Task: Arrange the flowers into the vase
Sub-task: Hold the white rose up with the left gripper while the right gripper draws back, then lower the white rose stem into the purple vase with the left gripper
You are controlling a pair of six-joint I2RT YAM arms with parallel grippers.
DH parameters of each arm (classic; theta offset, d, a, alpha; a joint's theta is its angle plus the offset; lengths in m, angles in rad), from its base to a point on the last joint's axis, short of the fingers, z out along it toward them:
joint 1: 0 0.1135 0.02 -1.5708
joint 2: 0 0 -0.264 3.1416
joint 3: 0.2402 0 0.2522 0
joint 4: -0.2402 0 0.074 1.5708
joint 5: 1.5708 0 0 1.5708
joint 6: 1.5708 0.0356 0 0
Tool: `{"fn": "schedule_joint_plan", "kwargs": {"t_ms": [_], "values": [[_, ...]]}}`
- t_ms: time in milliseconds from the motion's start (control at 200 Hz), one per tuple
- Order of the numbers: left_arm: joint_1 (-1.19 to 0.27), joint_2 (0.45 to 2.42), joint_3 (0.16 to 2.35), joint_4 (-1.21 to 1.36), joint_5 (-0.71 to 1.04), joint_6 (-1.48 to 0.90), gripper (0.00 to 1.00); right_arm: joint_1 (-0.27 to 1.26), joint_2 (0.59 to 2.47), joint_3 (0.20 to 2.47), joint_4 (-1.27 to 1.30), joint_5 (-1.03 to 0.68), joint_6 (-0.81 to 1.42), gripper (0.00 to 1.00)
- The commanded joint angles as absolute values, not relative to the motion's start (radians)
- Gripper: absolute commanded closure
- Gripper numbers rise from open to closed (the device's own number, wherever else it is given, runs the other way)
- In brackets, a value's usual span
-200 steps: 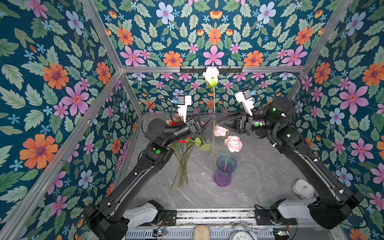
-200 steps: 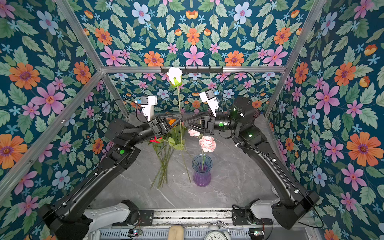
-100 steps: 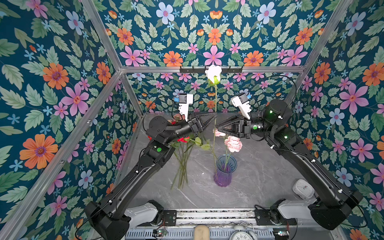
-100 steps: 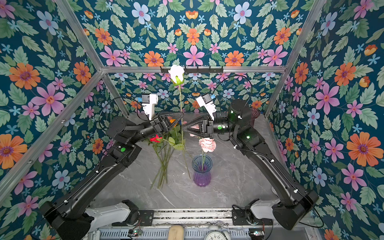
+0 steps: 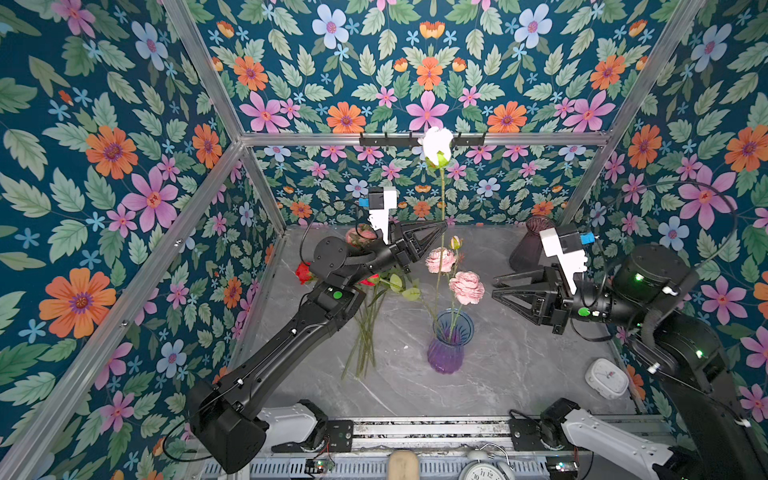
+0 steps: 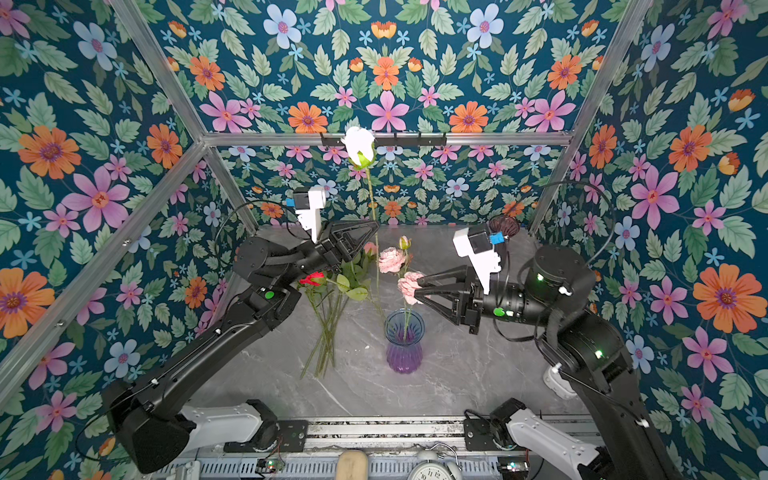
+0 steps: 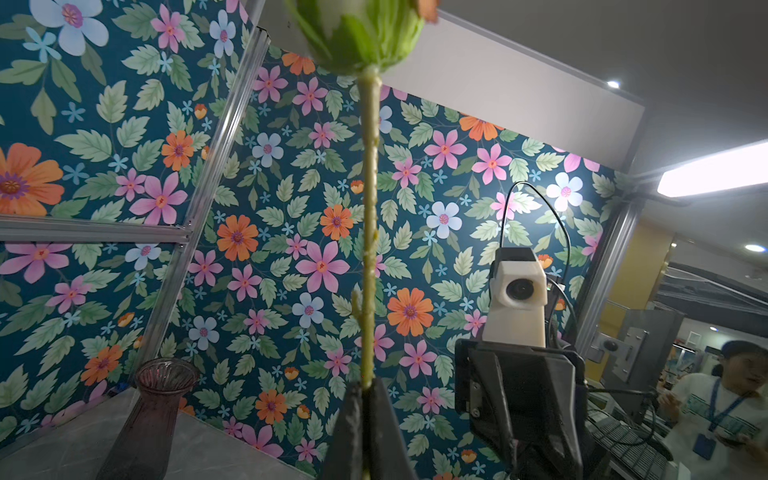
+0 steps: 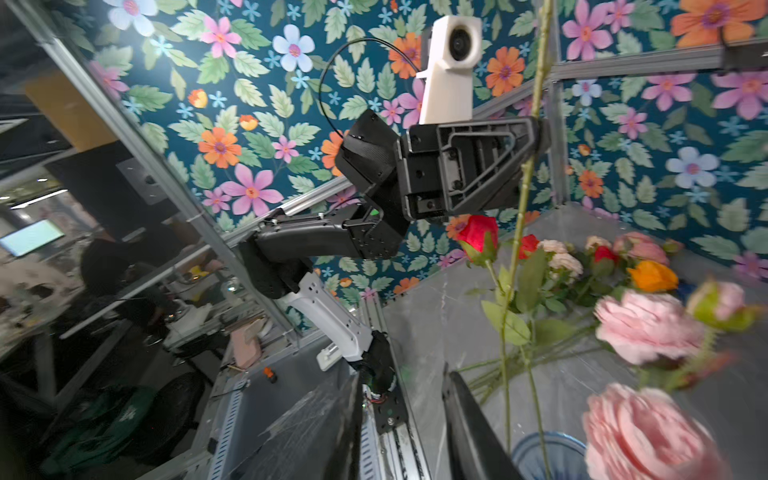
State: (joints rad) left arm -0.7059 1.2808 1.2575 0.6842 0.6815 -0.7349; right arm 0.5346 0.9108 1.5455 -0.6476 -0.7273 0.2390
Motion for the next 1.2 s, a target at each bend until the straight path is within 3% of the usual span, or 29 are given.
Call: {"fn": "schedule_joint_plan", "kwargs": {"t_ms": [0,335,745,1000,1195], "values": [[-0.722,1.299,1.286,0.725,0.681,-0.695,1.0,0.536,0.887,1.522,-0.773,-0.593,0.165,0.65],[-0.724,1.314,1.345,0.642,0.701,-0.659,1.0,0.536,0.814,1.434,-0.767,-0.58,0.163,0.63],[-0.76,1.241,1.015,0.8,0.689,-0.6,1.0,0.536,0.713,1.319,-0.743,-0.573,0.184,0.62],[-0.833,1.226,0.914,0.78,0.683,-0.438,1.0,0.536,0.682,1.251,-0.707,-0.575,0.194,0.62],[-0.928,1.211,0.811,0.766,0.578,-0.256,1.0,0.536,0.674,1.236,-0.699,-0.571,0.188,0.62]]}}
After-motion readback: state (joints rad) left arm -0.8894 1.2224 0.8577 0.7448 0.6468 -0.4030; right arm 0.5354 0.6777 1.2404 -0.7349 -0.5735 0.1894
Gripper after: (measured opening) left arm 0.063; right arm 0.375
